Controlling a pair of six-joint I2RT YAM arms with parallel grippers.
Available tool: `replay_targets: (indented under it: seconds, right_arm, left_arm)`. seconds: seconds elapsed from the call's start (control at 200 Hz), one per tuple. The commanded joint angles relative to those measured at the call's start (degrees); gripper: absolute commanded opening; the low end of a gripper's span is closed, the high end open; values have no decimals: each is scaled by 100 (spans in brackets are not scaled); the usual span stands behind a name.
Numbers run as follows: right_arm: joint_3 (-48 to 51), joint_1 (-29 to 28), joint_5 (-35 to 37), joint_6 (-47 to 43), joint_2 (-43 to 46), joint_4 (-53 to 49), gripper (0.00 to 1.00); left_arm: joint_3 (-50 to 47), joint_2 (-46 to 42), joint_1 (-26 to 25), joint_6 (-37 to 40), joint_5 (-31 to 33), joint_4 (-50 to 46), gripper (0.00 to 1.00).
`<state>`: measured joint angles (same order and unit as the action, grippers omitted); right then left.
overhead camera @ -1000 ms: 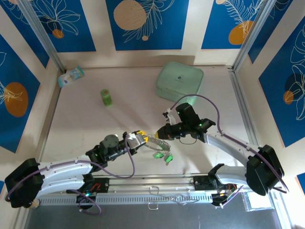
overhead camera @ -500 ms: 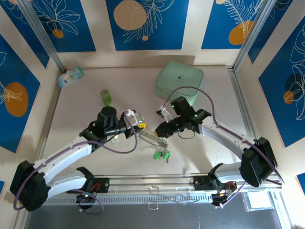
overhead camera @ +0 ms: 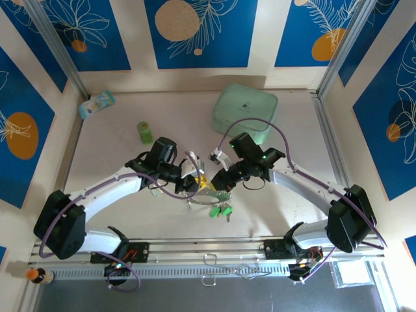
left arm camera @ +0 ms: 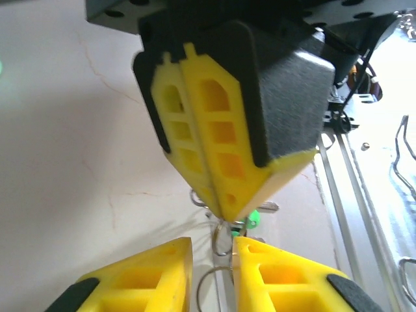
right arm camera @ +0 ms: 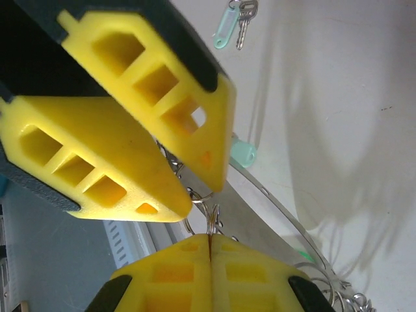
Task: Put the keys on the keyring
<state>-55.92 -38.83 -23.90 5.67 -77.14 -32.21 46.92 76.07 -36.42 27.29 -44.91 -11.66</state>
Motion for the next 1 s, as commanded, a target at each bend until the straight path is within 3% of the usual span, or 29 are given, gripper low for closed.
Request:
replay_targets:
  seconds: [0.0,0.26,0.675,0.995]
  right_arm:
    - [-172,-70,-75,-176,-69,-15,0]
    - [-158,-345,-107,-323,-143,130,0]
    - [-147,-661,8,-855,-43,249,0]
    - [-156,-722,41,-884,-113,304,0]
  left_arm:
    - [-340,-326,57,-189,-336,-122,22]
    - [-1014,-738,54,-862,-229,931,30]
    - [-647,-1033,57,-428,-253,-158,30]
    - [-41,-419,57,287,-317,-927,25]
